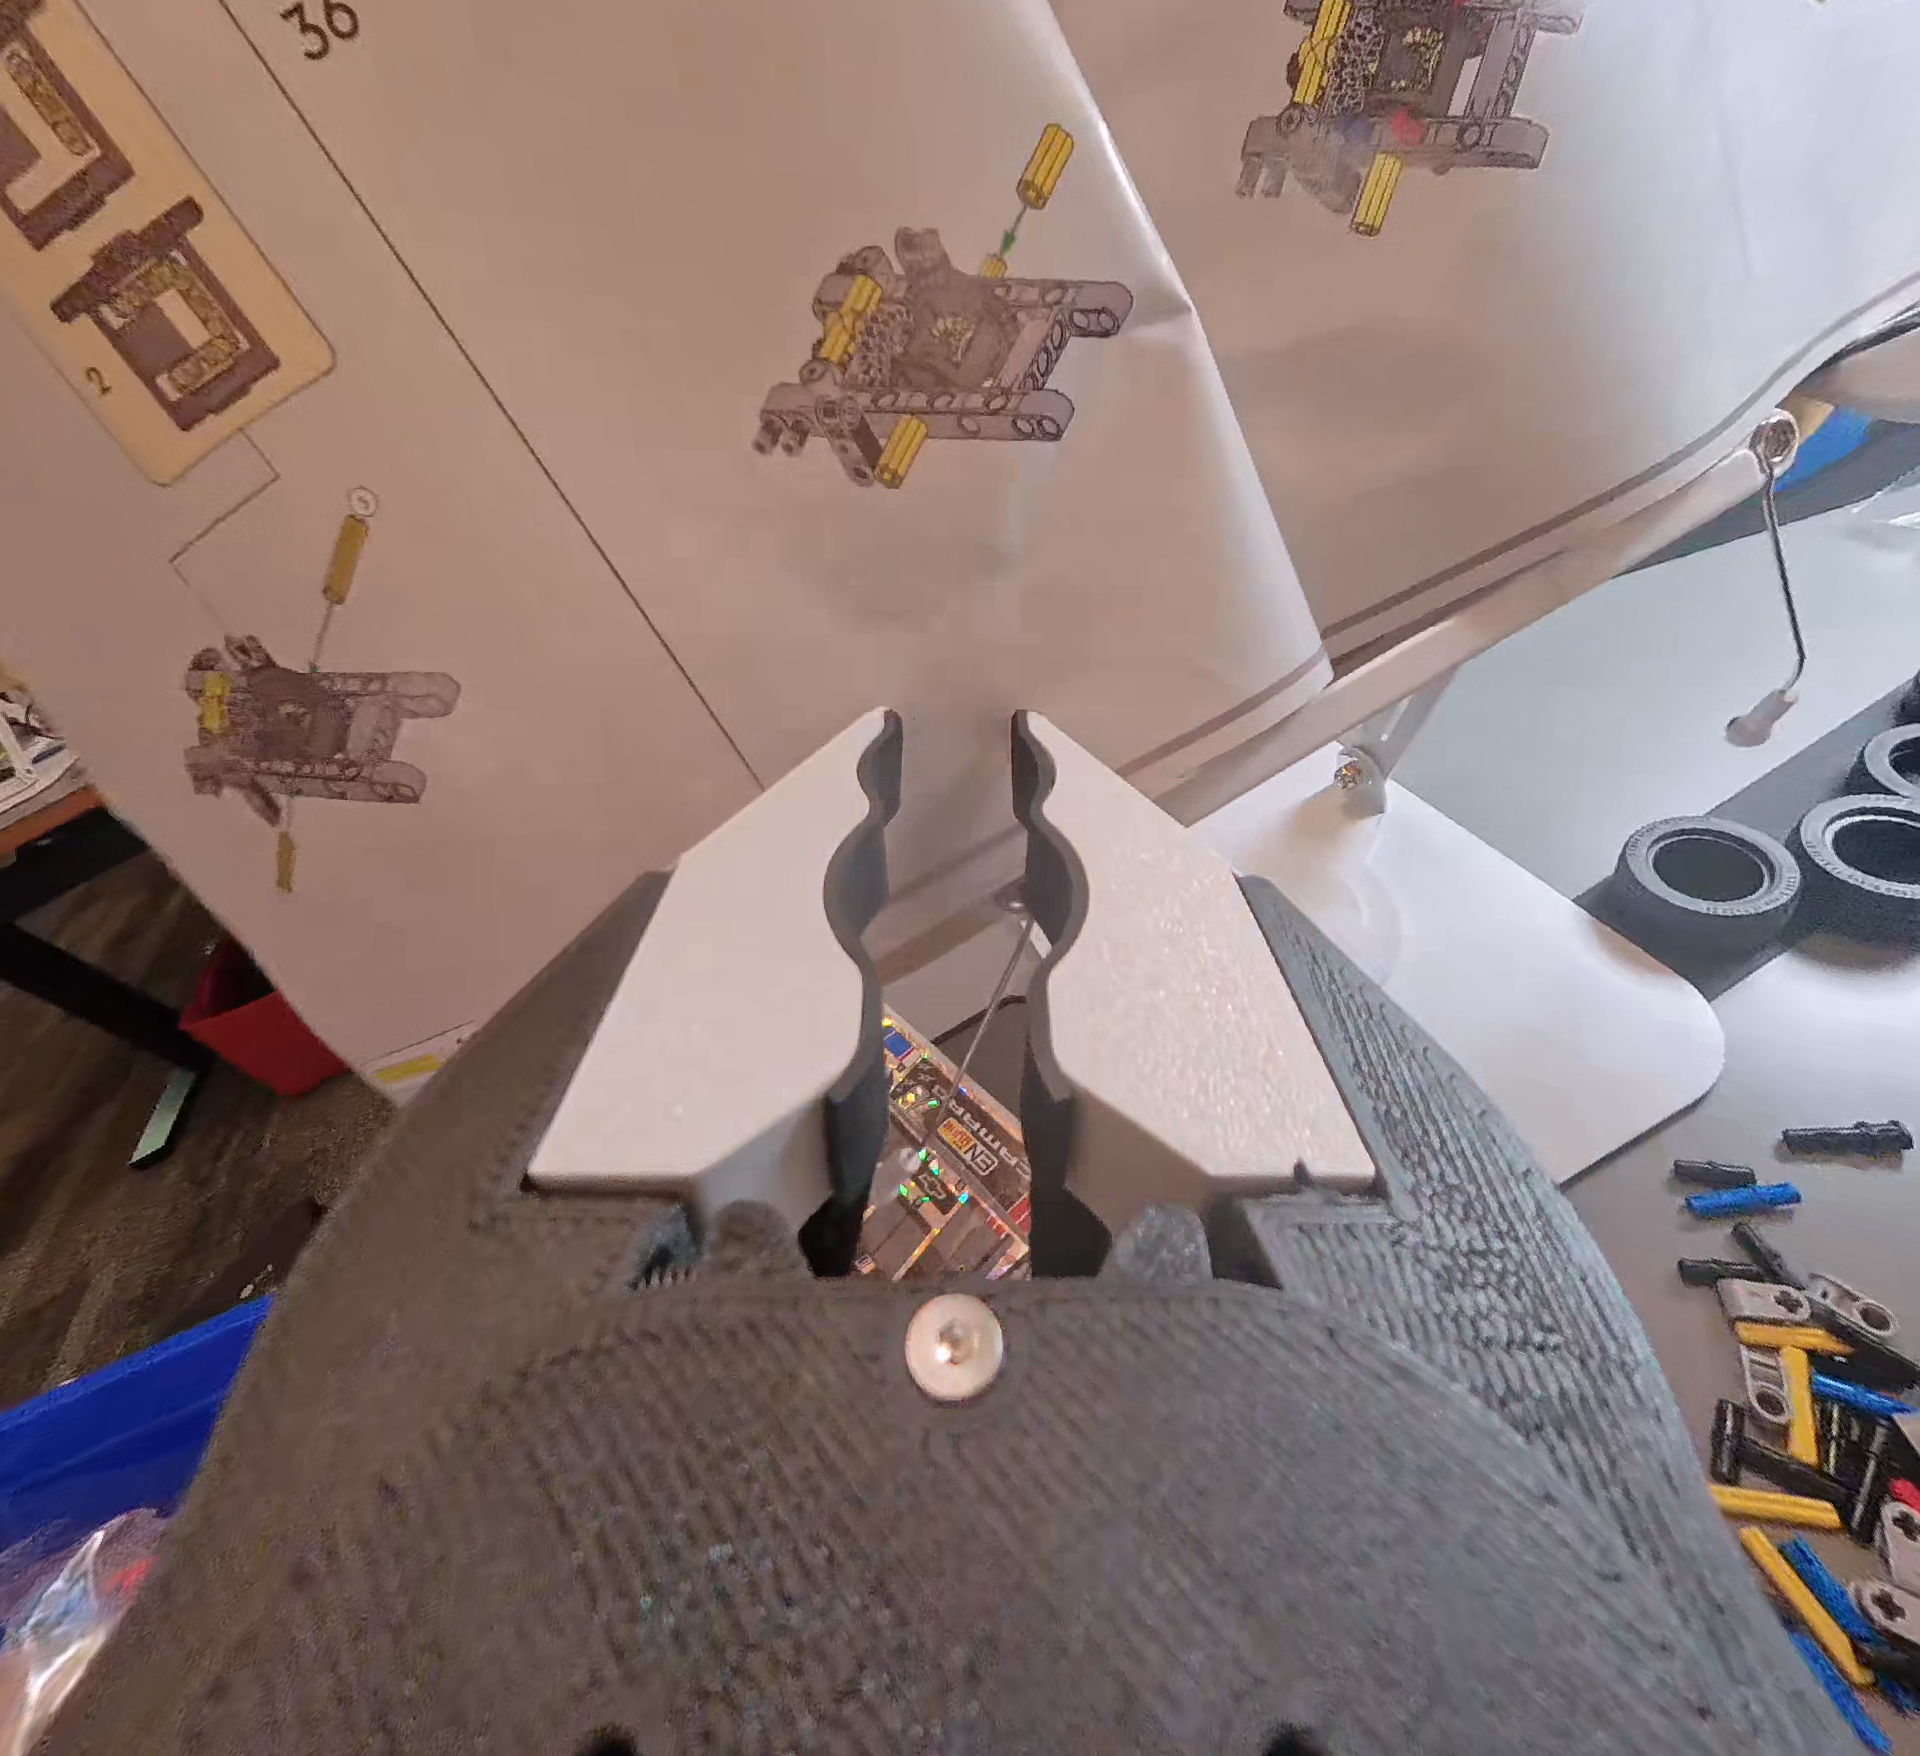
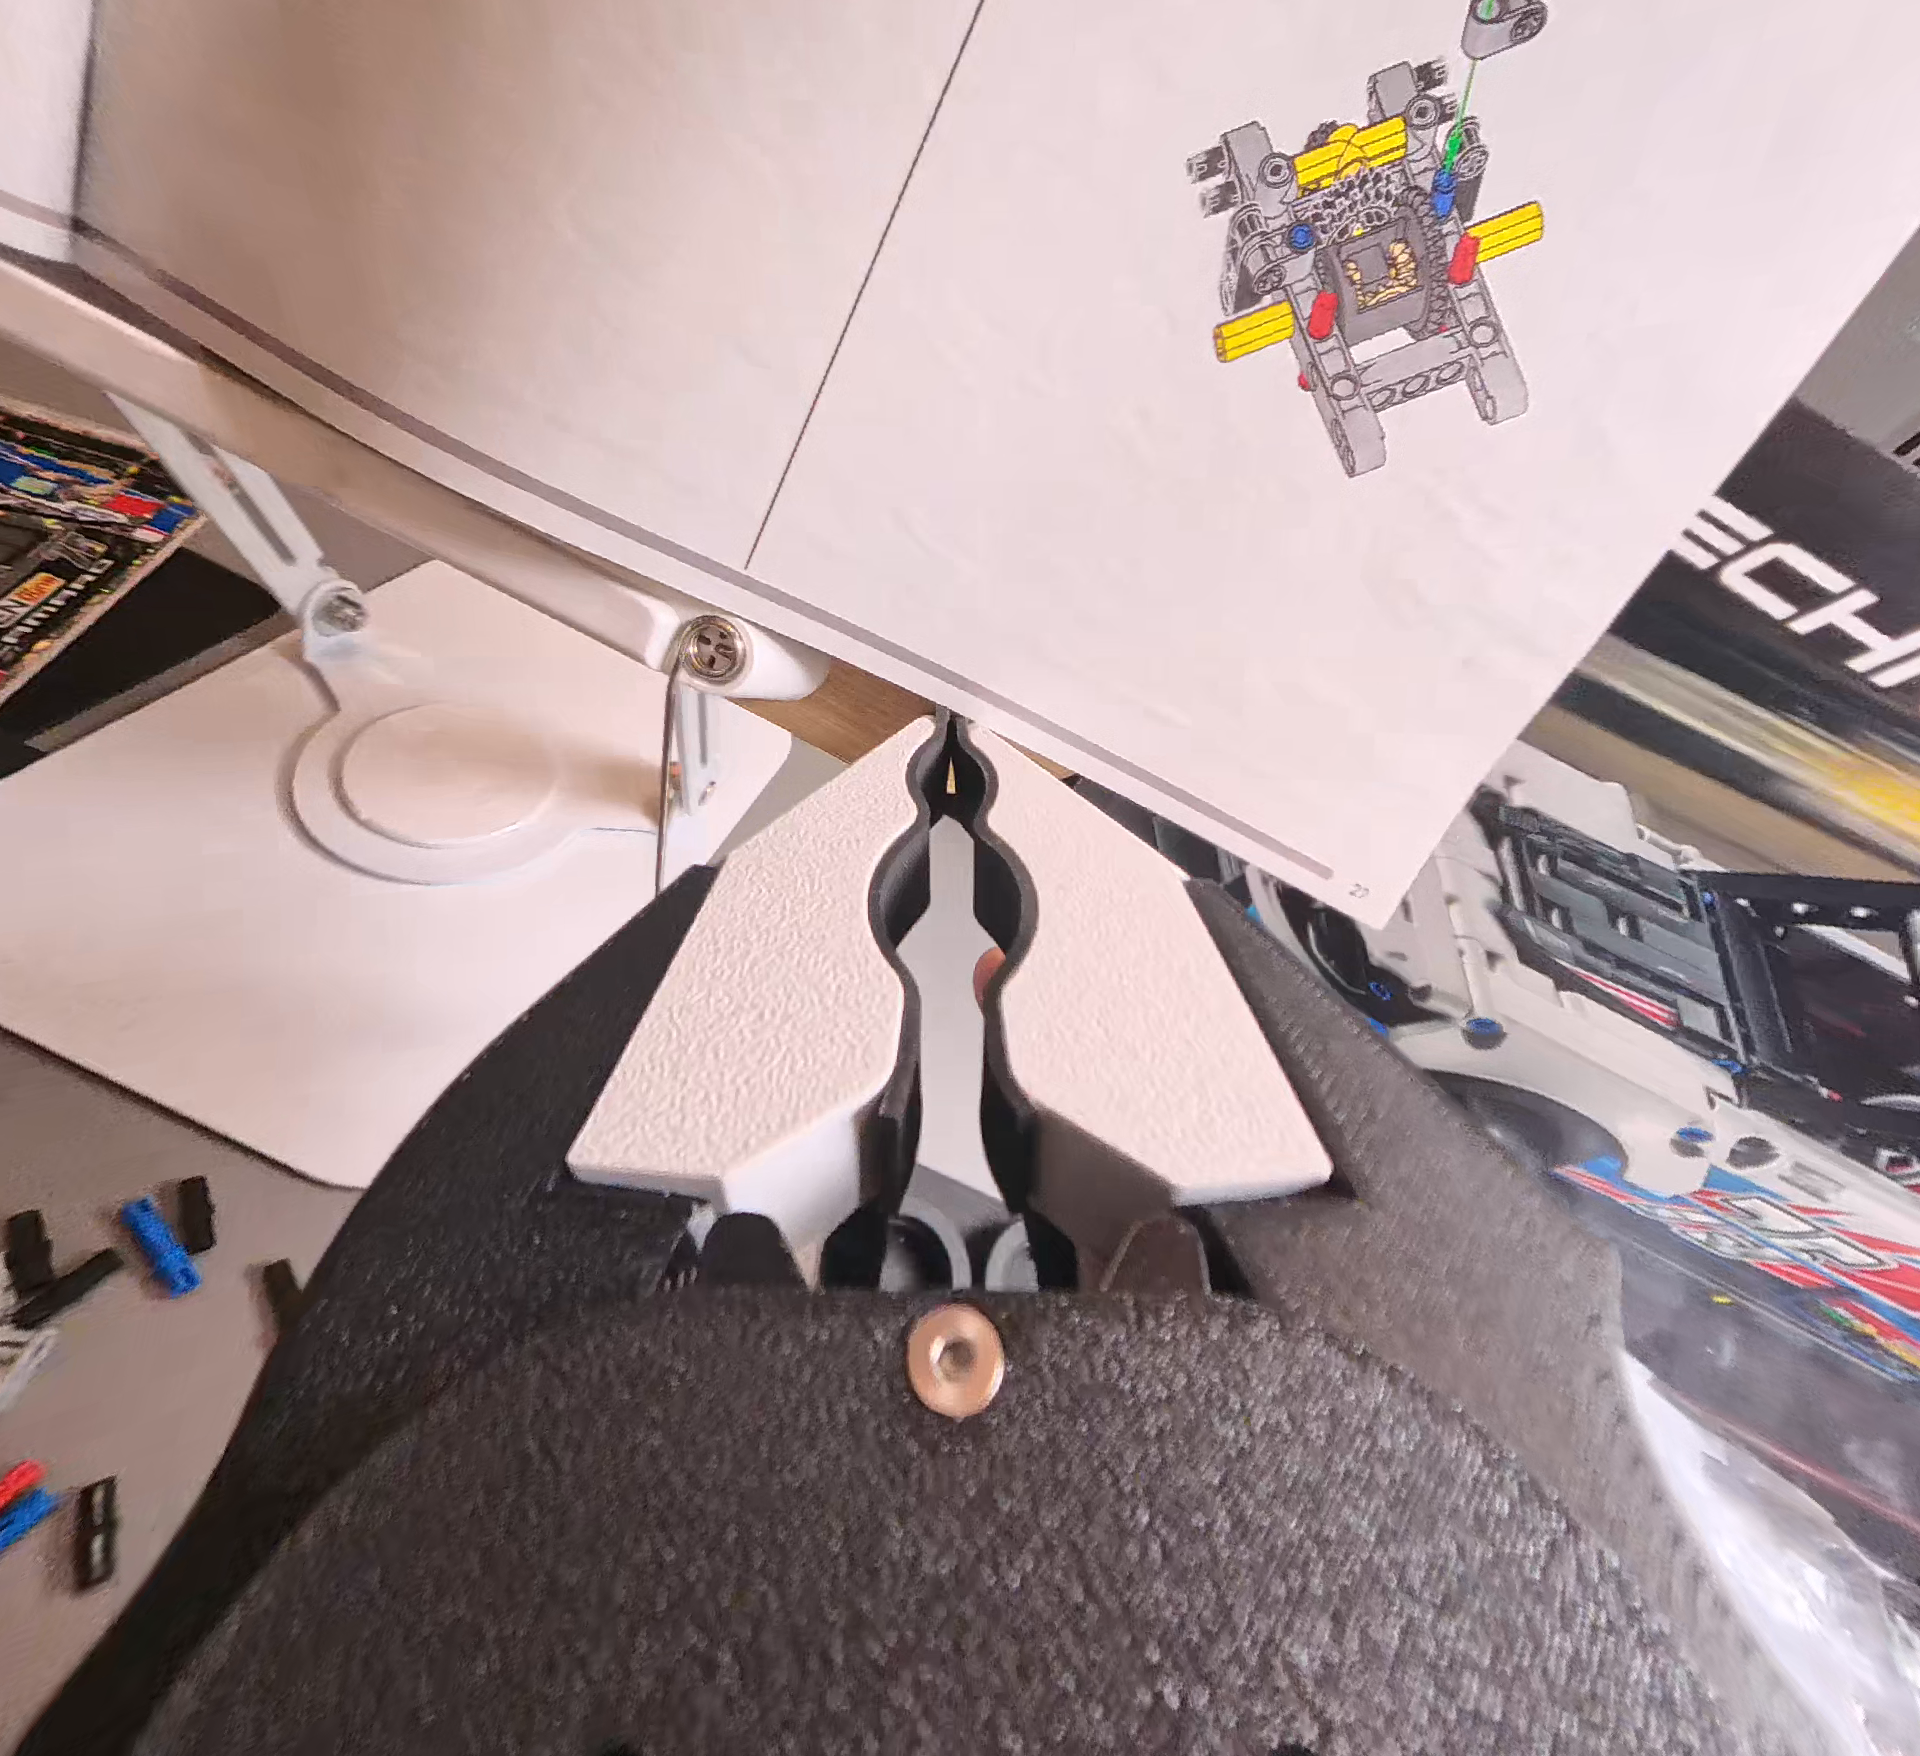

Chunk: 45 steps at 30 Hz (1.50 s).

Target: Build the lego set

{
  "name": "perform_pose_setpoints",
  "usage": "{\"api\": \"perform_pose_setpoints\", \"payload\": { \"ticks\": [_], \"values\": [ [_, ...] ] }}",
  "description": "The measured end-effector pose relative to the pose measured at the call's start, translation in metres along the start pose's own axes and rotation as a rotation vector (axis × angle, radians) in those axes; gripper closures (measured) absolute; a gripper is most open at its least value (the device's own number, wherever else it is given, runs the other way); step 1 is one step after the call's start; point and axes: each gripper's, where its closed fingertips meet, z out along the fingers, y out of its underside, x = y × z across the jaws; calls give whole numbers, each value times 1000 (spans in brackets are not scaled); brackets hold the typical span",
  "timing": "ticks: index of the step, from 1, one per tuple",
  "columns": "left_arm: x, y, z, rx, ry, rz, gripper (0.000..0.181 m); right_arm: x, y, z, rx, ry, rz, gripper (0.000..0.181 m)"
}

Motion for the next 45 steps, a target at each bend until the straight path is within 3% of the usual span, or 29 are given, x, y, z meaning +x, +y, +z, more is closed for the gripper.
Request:
{"api": "perform_pose_setpoints", "payload": {
  "ticks": [3,7,10,18,21,28,33,38,40,45],
  "values": [
    [1,0,1,6,-17,2,162,2,0,4,-1,-20,8,181],
    [-2,1,1,9,-31,42,165,-3,-7,-11,32,-118,113,167],
    [-6,1,2,24,-33,88,169,20,-28,-26,123,-87,165,160],
    [-12,-2,3,36,-9,92,171,79,-65,-39,145,-7,341,131],
    [-9,1,0,34,15,42,162,76,-51,-32,76,-35,357,124],
    [-5,-4,-14,55,39,-24,152,73,-14,-22,72,-44,414,128],
    [-8,-13,-27,82,38,-58,148,66,-28,-20,140,-73,292,118],
    [-12,-24,-37,143,41,-130,131,51,-82,-1,65,-158,26,78],
    [-19,-27,-40,175,12,-147,114,54,-102,7,29,-155,-20,65],
    [-31,-18,-47,165,-23,-231,79,63,-126,21,-47,-162,8,54]
  ]
}}
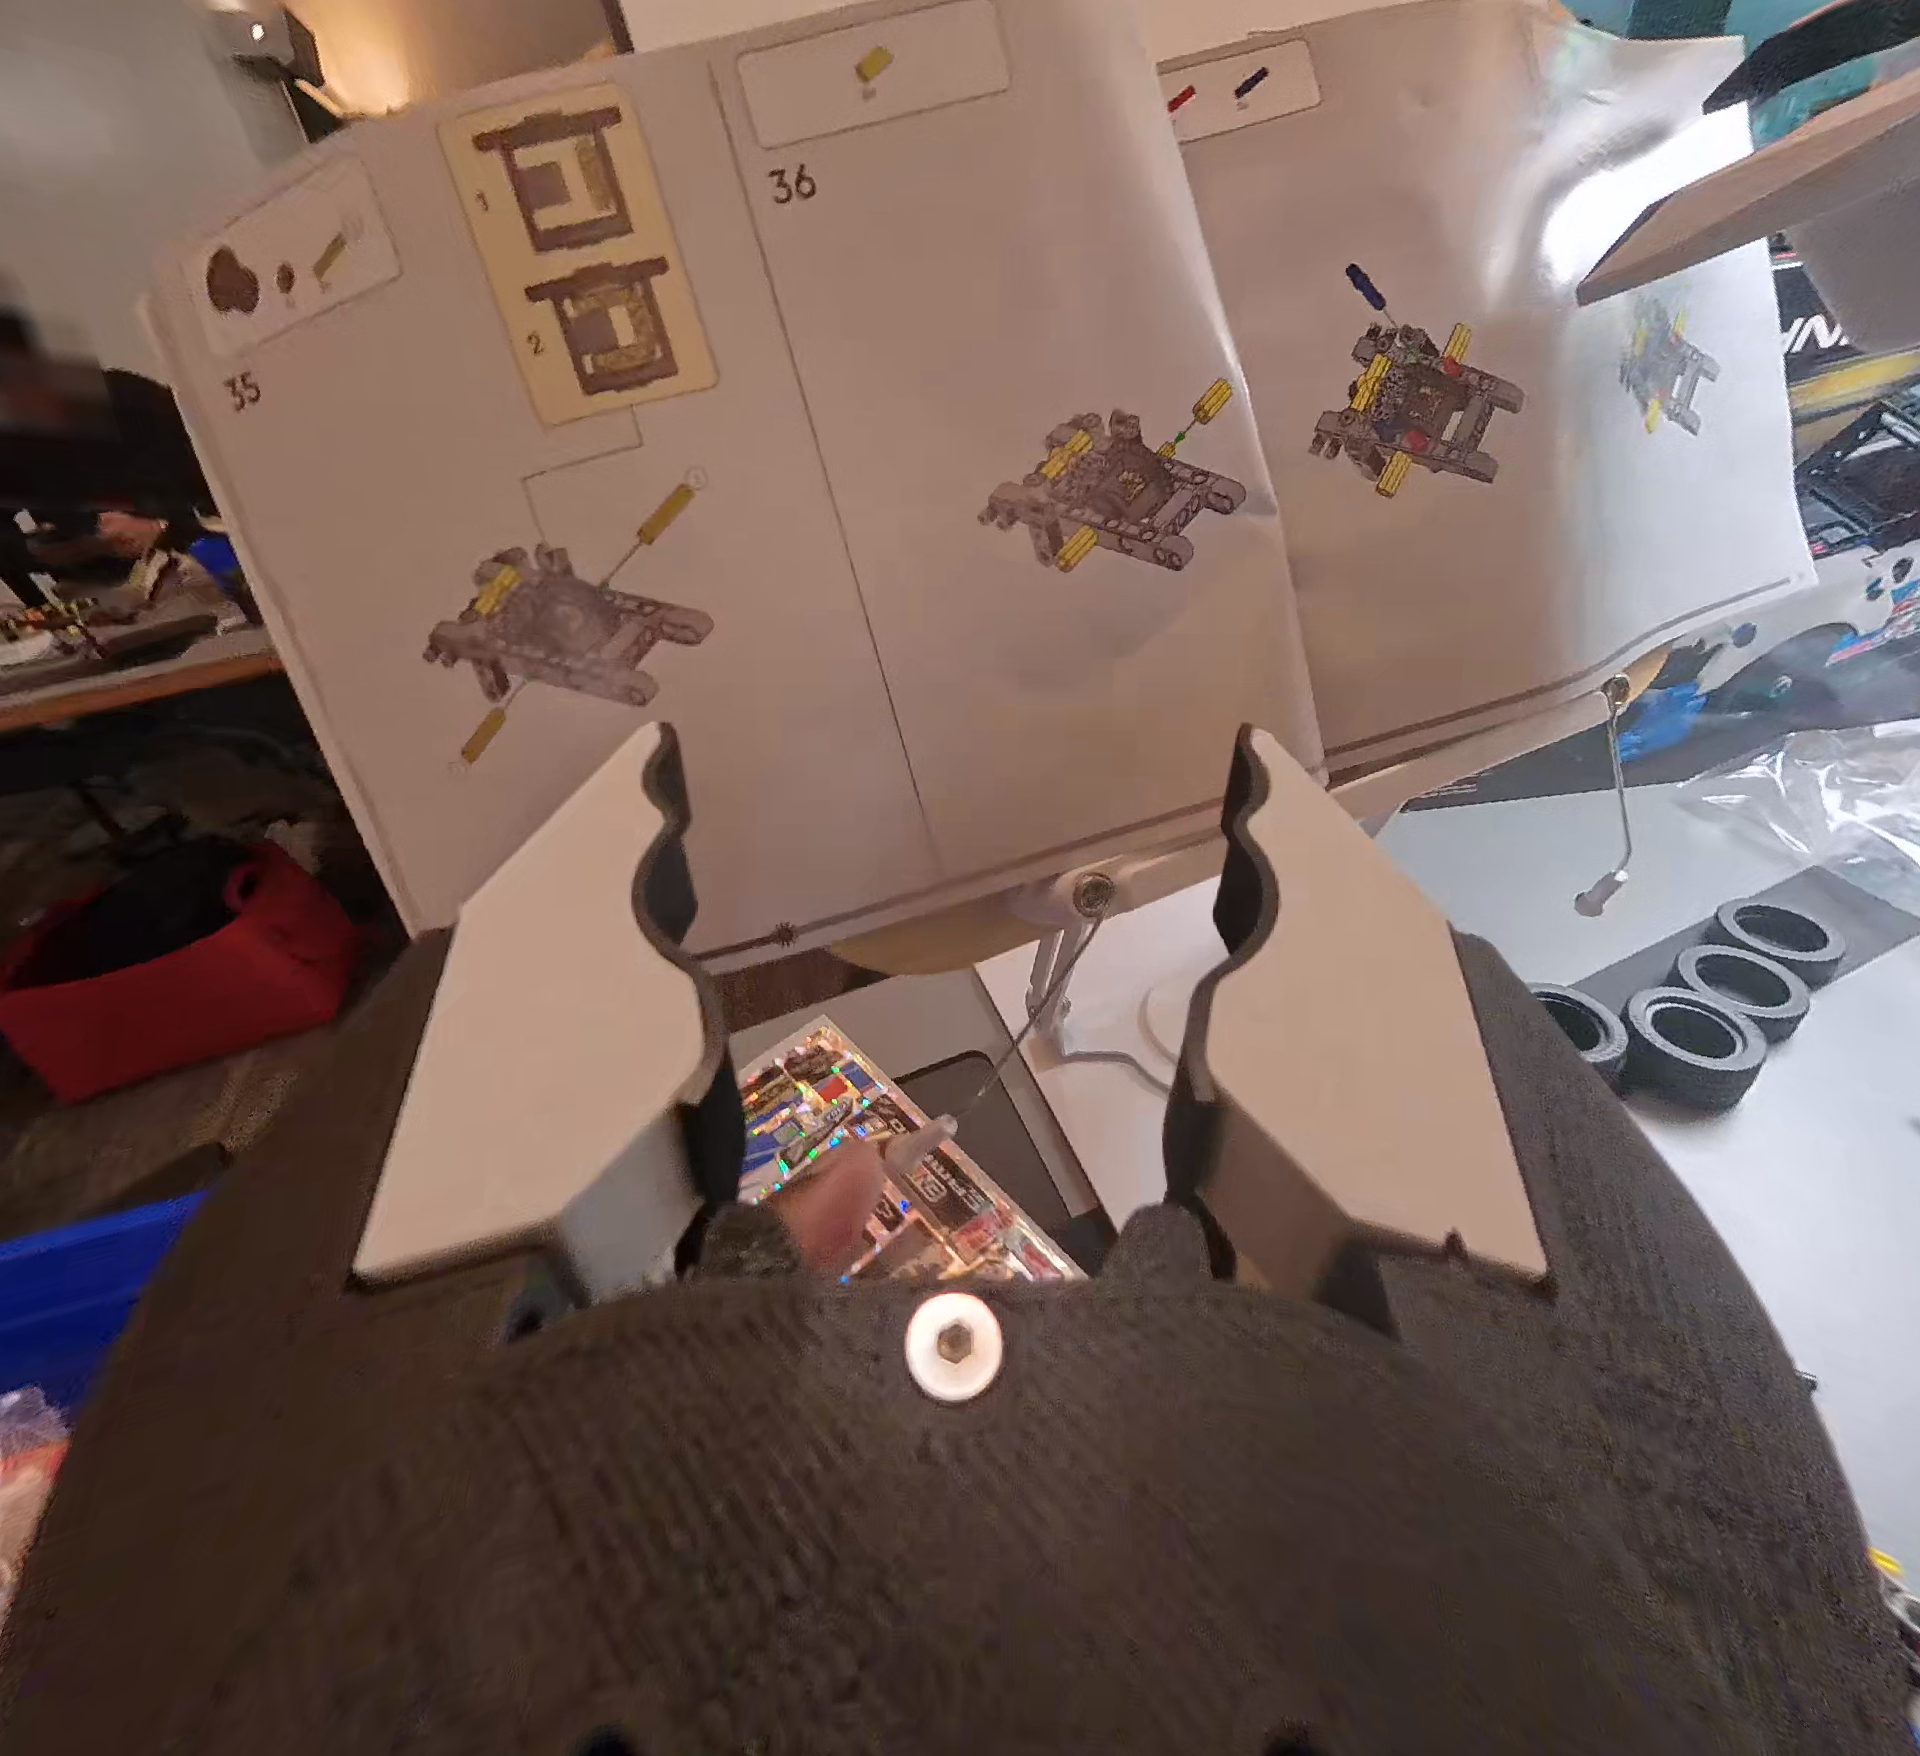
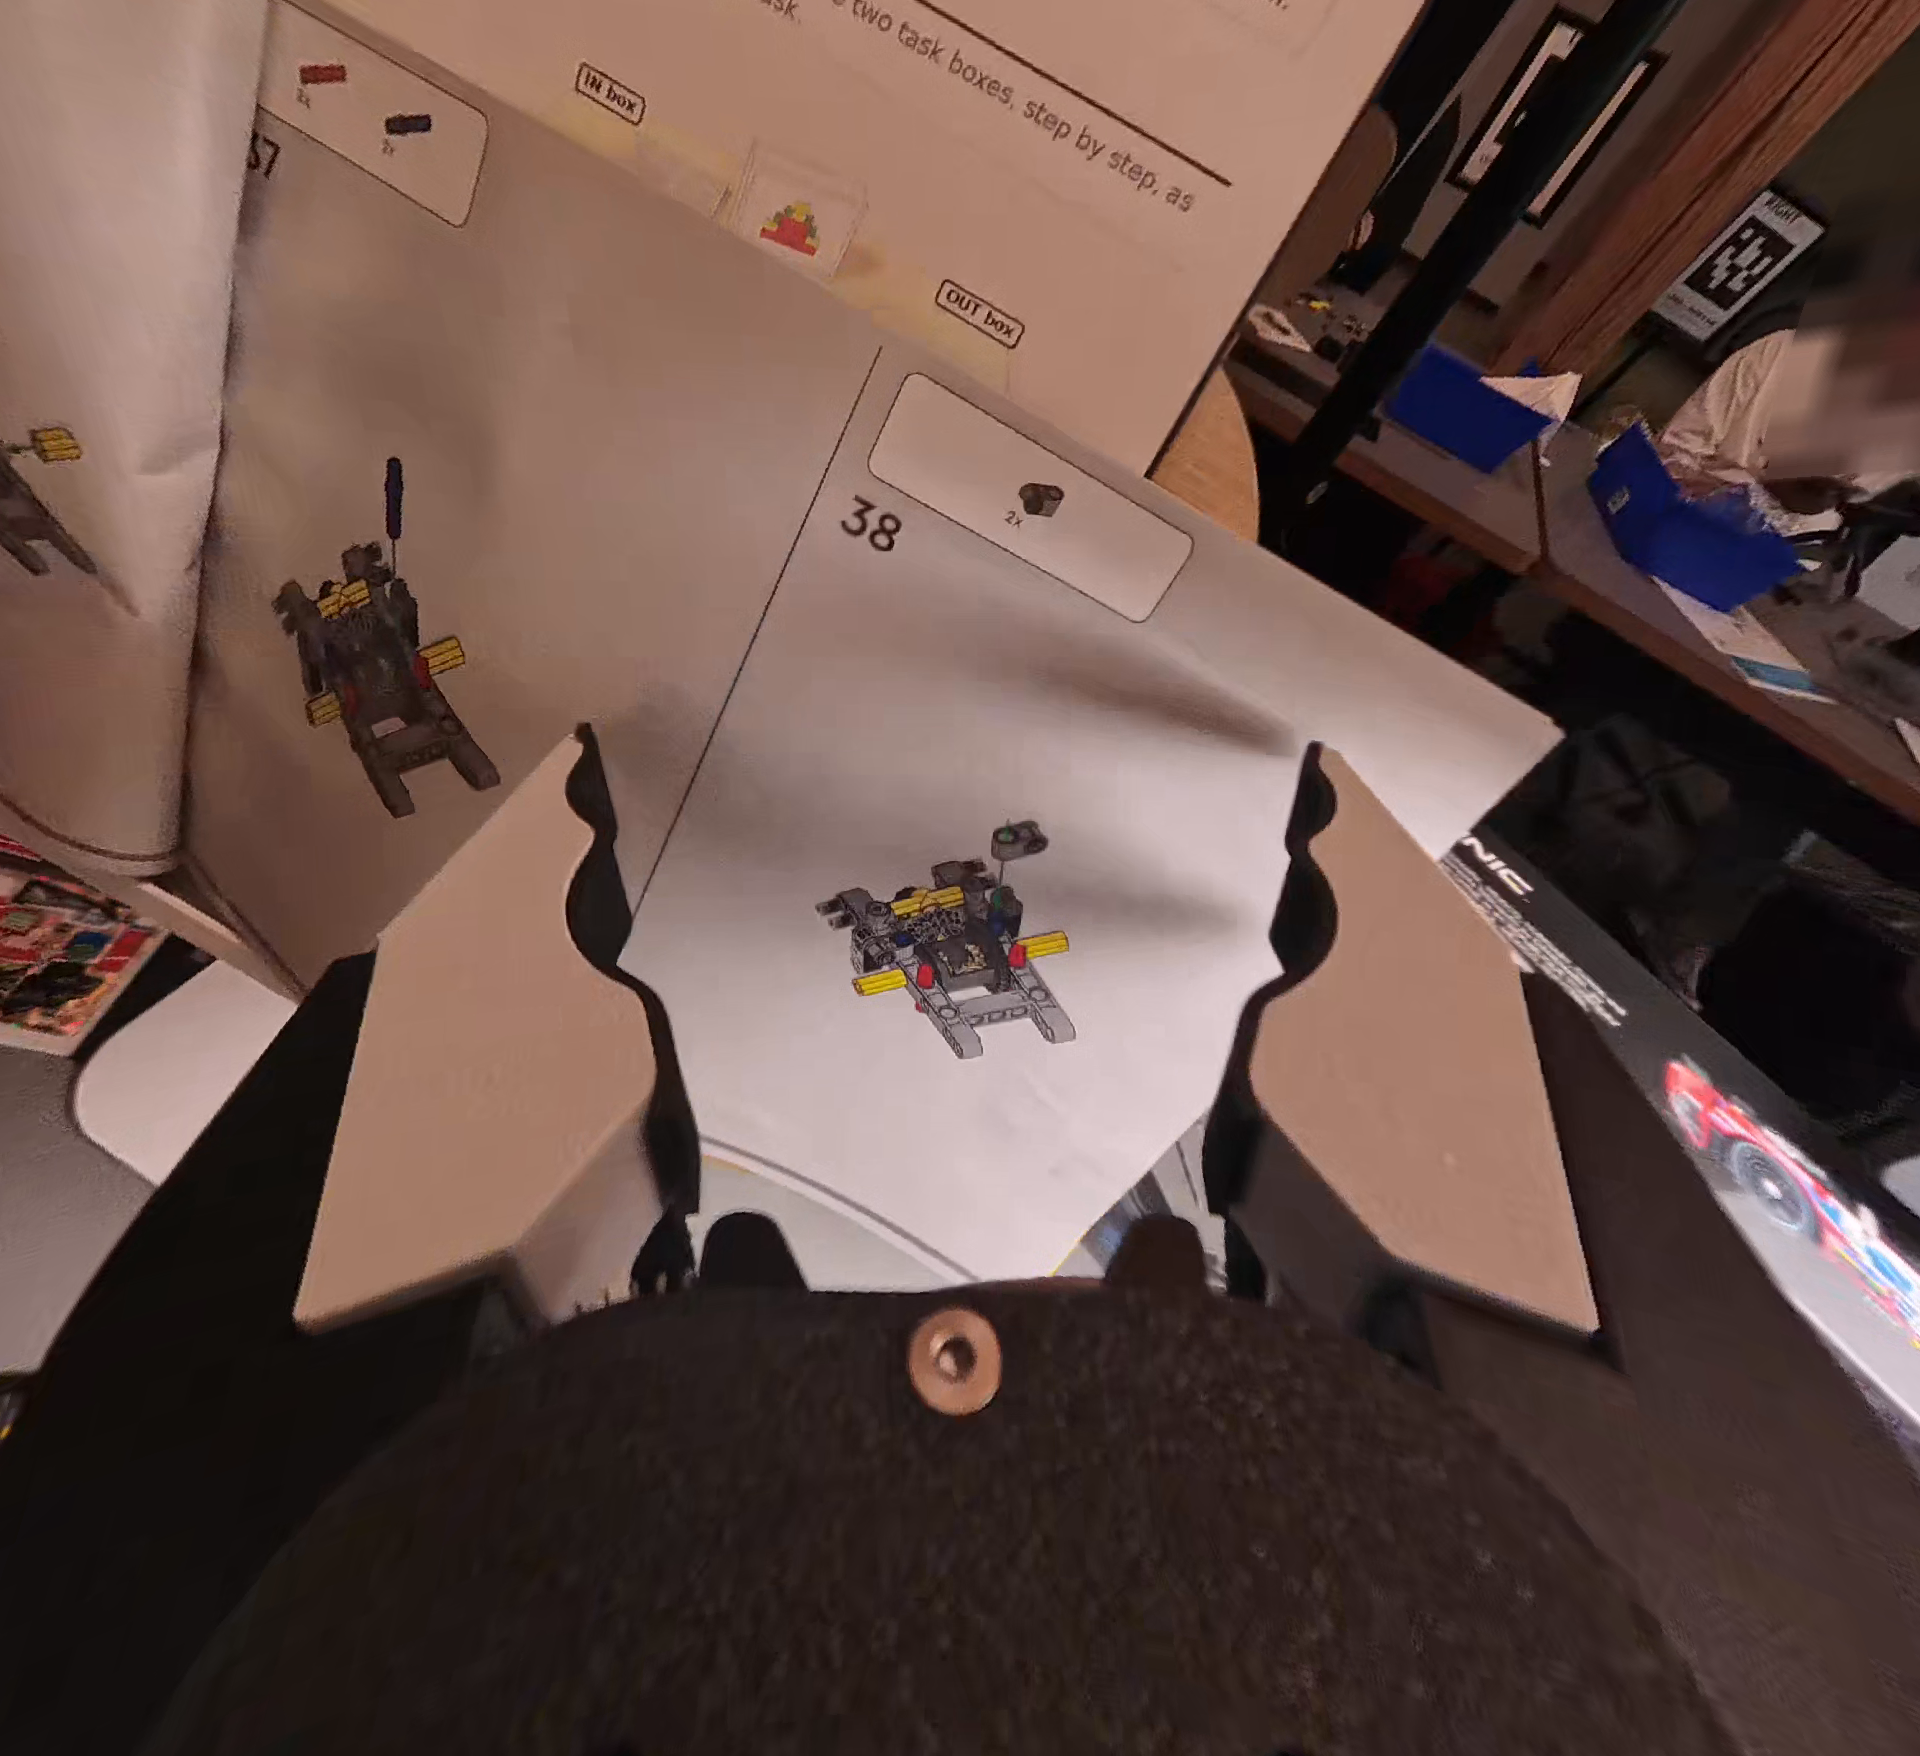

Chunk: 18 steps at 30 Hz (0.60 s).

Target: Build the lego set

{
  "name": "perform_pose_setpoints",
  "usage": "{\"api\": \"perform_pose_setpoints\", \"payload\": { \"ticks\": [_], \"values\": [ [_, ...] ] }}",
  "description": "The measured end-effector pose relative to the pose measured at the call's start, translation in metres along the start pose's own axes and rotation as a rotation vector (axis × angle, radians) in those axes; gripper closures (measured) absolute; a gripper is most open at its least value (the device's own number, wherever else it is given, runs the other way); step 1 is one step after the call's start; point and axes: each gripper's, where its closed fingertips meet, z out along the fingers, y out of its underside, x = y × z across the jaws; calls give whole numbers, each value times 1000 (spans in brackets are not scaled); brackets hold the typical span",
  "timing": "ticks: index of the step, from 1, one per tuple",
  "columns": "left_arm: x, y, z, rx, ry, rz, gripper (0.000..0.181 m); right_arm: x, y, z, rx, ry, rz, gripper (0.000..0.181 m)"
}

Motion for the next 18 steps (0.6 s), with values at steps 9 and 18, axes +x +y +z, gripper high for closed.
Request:
{"api": "perform_pose_setpoints", "payload": {
  "ticks": [9,18],
  "values": [
    [18,4,-22,40,23,-10,82,-15,7,8,-21,30,-7,72],
    [34,16,-34,27,64,-53,86,-30,10,4,-16,22,-117,126]
  ]
}}
